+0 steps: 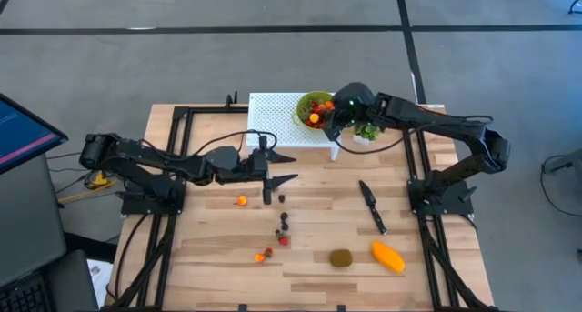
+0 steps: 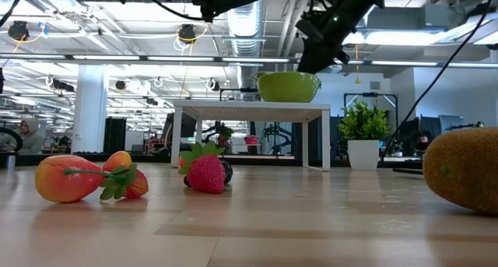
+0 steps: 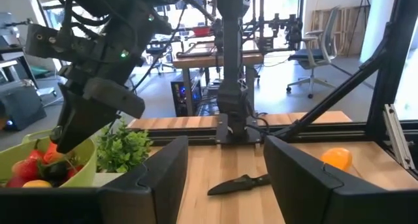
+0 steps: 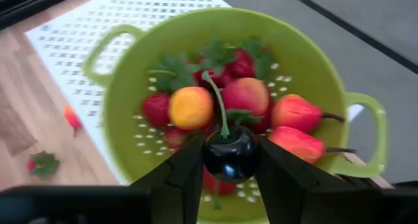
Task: Pick & Place Fruit
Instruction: Put the black cherry into the green strainer bowl, then put the black raspberry into the green strainer bowl
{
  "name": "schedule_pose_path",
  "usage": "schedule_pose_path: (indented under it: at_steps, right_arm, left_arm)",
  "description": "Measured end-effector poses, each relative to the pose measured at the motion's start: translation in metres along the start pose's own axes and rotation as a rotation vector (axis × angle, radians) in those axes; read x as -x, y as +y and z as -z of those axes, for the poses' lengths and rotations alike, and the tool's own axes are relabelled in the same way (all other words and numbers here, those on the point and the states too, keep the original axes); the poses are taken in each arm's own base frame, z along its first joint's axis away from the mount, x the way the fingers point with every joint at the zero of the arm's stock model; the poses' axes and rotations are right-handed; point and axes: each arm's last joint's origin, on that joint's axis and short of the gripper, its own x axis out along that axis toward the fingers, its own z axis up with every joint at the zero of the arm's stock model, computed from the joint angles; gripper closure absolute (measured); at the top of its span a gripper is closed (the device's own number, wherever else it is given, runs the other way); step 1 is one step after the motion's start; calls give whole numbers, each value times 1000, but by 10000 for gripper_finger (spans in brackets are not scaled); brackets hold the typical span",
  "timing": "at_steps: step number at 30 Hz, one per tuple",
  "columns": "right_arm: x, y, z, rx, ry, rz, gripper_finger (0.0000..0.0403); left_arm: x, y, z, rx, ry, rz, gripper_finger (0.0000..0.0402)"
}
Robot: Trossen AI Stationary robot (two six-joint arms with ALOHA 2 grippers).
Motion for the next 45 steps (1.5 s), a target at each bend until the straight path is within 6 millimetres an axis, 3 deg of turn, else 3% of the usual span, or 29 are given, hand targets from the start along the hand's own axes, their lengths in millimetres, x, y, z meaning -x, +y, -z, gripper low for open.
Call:
schedule_pose_path:
  at_steps: [13,16,20,26,30,36,40,45]
  right_arm:
    - [-1,-3,-1,-36,-4,9,191]
    - [4,3,-5,-84,-1,-67,177]
    - [20,24,-18,-55,-44,-193,179]
    - [53,74,-25,43,-110,-350,209]
    - [69,109,-7,87,-98,-362,244]
    - [92,150,35,138,-23,-334,296]
    - [111,170,55,154,-31,-332,316]
    - [131,184,76,173,-75,-274,327]
  left_arm:
    - [0,0,0,0,0,0,212]
    - [0,0,0,0,0,0,214]
    - [0,0,0,0,0,0,215]
    - [0,0,0,0,0,0,214]
    - [1,-4,-1,-1,-2,13,217]
    - [2,-9,0,-2,2,29,218]
    - [2,-13,3,-13,46,47,217]
    - [6,-19,21,-56,228,83,217]
